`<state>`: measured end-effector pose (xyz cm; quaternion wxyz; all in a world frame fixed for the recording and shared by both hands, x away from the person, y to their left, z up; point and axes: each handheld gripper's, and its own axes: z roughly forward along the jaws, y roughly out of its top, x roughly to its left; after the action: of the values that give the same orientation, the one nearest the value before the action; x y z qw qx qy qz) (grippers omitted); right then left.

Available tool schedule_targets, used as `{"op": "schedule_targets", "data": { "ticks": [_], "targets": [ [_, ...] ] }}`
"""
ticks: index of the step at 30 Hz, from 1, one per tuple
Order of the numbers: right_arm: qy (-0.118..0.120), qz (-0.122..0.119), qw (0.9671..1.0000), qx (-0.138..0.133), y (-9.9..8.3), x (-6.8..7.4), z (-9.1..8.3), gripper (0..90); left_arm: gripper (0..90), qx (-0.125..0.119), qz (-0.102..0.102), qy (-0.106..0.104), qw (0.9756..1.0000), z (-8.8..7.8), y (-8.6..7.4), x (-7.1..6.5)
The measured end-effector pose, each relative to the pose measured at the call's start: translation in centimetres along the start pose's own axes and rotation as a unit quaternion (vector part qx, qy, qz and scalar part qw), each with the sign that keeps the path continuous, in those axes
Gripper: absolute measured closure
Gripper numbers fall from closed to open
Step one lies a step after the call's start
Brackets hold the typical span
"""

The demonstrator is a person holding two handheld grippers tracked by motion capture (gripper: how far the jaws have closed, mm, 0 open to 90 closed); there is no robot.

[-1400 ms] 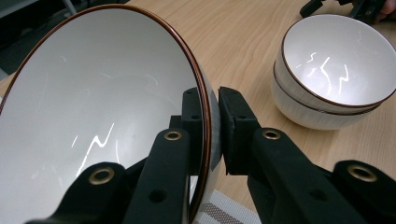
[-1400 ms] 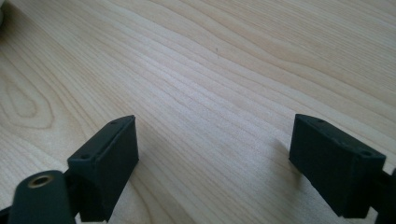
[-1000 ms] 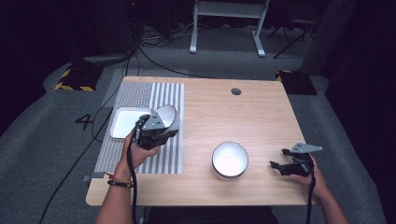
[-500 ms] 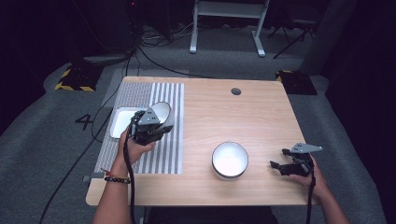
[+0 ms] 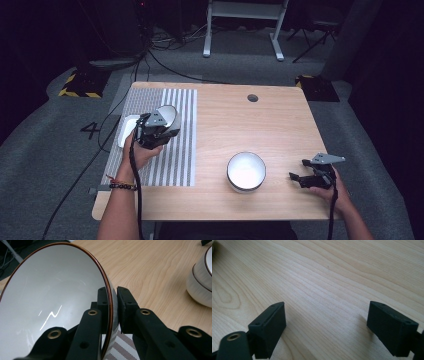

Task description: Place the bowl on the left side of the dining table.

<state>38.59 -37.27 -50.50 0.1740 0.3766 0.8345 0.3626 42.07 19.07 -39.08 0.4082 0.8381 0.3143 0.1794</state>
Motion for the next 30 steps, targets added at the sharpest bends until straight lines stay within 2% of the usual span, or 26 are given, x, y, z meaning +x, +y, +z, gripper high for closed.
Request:
{"op": "schedule_targets", "data": {
  "ticks": [11,16,21,25,28,30],
  "targets": [
    [0.000,0.000,1.0000,0.000,0.0,0.0,0.0,15.7,81.1,0.013,-0.022,0.018,0.9995,0.3,-0.4,1.3],
    [0.000,0.000,1.0000,0.000,0.0,0.0,0.0,15.7,81.1,0.020,-0.021,0.029,0.9991,0.3,-0.6,1.9],
    [-0.001,0.001,1.0000,0.001,0.0,0.0,0.0,15.6,81.1,0.028,-0.032,0.037,0.9984,0.3,-1.0,2.6],
    [-0.001,0.000,1.0000,0.001,0.0,0.0,0.0,15.6,81.1,0.036,-0.036,0.050,0.9975,0.3,-1.3,3.2],
    [0.000,0.000,1.0000,0.001,0.0,0.0,0.0,15.6,81.1,0.037,-0.054,0.058,0.9962,0.2,-1.6,3.7],
    [0.001,-0.001,1.0000,0.001,0.0,0.0,0.0,15.6,81.1,0.043,-0.054,0.066,0.9954,0.2,-1.7,3.9]
  ]
}}
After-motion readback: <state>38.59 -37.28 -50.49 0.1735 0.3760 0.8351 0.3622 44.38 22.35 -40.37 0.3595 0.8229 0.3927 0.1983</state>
